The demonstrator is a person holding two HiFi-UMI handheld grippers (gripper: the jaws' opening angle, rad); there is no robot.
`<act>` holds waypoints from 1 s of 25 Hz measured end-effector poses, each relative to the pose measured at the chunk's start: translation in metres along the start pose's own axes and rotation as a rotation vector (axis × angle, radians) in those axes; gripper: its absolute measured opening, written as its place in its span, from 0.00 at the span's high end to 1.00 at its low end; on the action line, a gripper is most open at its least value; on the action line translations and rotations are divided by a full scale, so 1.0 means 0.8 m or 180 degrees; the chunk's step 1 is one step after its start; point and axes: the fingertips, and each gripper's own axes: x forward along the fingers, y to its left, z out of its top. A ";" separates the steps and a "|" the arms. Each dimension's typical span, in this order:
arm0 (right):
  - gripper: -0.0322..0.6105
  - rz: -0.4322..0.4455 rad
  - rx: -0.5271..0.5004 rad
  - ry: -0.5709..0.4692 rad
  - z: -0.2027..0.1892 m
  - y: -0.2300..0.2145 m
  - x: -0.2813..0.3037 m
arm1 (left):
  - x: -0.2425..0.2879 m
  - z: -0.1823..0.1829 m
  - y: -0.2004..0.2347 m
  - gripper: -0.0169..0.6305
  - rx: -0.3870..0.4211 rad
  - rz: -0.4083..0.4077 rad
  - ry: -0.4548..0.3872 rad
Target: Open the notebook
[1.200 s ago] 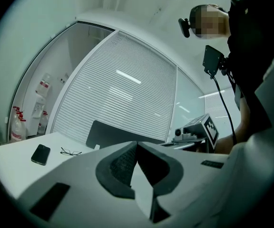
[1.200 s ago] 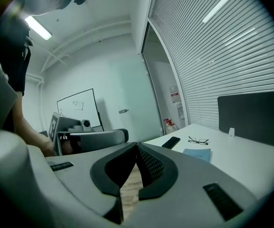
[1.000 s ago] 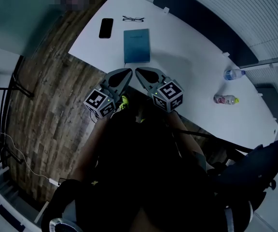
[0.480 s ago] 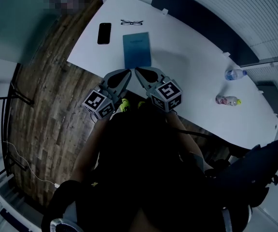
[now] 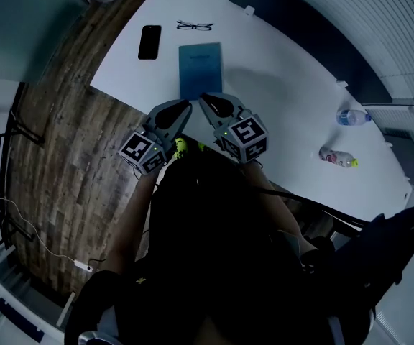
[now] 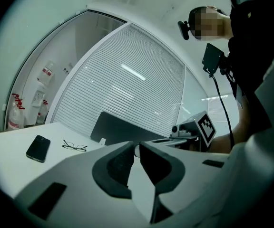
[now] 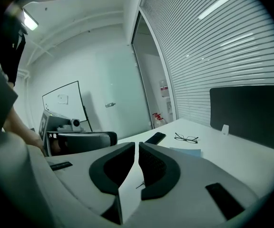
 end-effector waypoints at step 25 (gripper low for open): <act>0.73 -0.0160 0.0225 0.0425 -0.107 -0.069 0.042 | 0.030 -0.083 0.044 0.79 0.0040 0.0101 0.0110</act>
